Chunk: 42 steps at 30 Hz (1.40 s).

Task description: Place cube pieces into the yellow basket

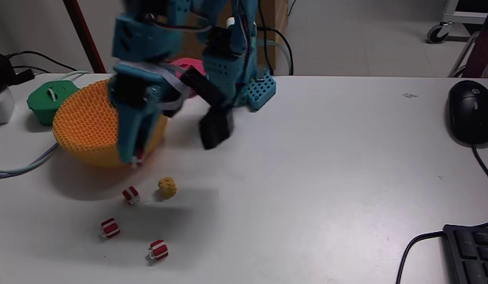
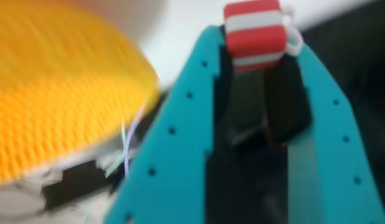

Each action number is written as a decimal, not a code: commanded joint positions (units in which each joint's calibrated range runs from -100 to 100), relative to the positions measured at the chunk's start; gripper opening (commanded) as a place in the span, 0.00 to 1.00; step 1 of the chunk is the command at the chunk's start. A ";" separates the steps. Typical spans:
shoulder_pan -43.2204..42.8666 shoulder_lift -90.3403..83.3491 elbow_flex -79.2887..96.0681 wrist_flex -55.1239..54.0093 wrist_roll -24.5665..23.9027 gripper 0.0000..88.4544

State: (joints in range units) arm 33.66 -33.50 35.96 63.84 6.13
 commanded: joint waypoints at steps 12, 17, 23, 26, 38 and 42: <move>35.50 -2.01 3.47 1.06 15.34 0.34; 30.09 1.11 -9.82 6.88 10.50 0.44; 16.30 3.48 -23.68 21.13 6.64 0.36; 4.83 3.38 -22.24 25.65 5.32 0.33; -11.47 19.29 -3.85 16.87 -2.93 0.28; -9.98 22.23 -2.31 14.62 -3.22 0.25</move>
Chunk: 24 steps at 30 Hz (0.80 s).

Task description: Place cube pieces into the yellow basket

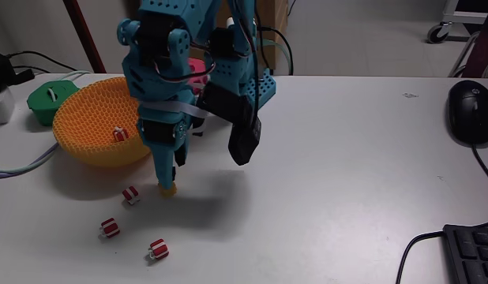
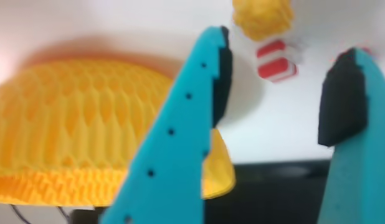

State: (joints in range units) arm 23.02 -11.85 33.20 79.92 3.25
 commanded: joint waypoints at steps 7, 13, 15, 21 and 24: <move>2.43 2.38 5.56 -10.85 1.66 0.24; 4.20 4.28 6.71 -16.41 2.83 0.25; 4.29 4.85 7.39 -17.72 3.52 0.23; 4.66 5.13 9.99 -21.89 5.91 0.02; 5.69 2.76 5.36 -16.67 5.42 0.00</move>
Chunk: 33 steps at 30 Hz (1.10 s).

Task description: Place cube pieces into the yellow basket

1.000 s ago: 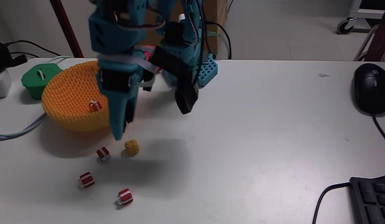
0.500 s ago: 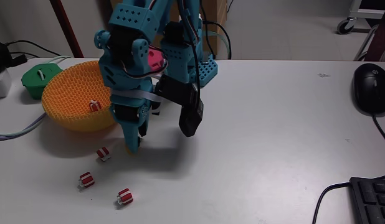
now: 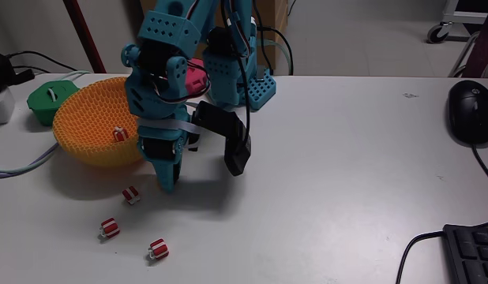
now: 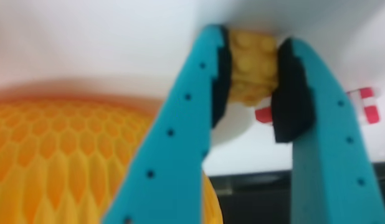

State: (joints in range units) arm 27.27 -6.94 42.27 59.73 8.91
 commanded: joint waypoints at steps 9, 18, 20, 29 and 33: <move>16.34 -16.36 -32.30 25.93 0.24 0.00; 35.08 -21.19 -14.49 25.76 8.01 0.00; 35.45 -21.19 -14.39 26.28 7.62 0.13; 34.80 -21.09 -22.48 26.89 6.01 0.39; 30.70 -19.48 -30.18 29.75 4.10 0.39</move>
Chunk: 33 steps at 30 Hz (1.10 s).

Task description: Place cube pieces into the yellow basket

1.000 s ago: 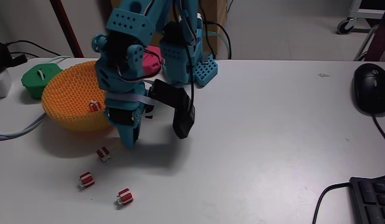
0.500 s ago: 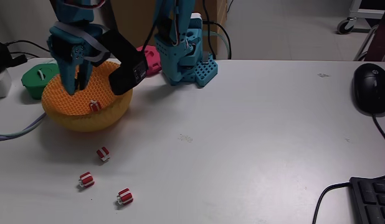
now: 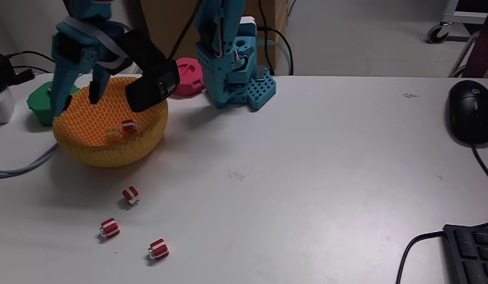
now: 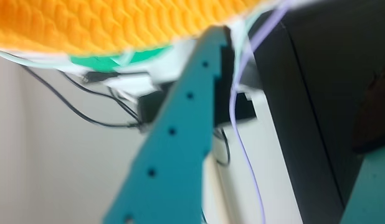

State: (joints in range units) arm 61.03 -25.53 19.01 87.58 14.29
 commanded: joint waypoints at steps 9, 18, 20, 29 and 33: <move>-28.87 11.23 -14.06 4.34 -16.90 0.30; -30.27 22.21 -0.96 -6.26 -25.74 0.22; -28.78 24.87 -0.57 -8.25 -25.64 0.23; -26.26 30.93 -1.35 -14.34 -23.39 0.21; -26.45 32.44 -1.15 -16.33 -22.56 0.18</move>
State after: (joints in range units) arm 34.82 6.94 18.62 72.60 -8.91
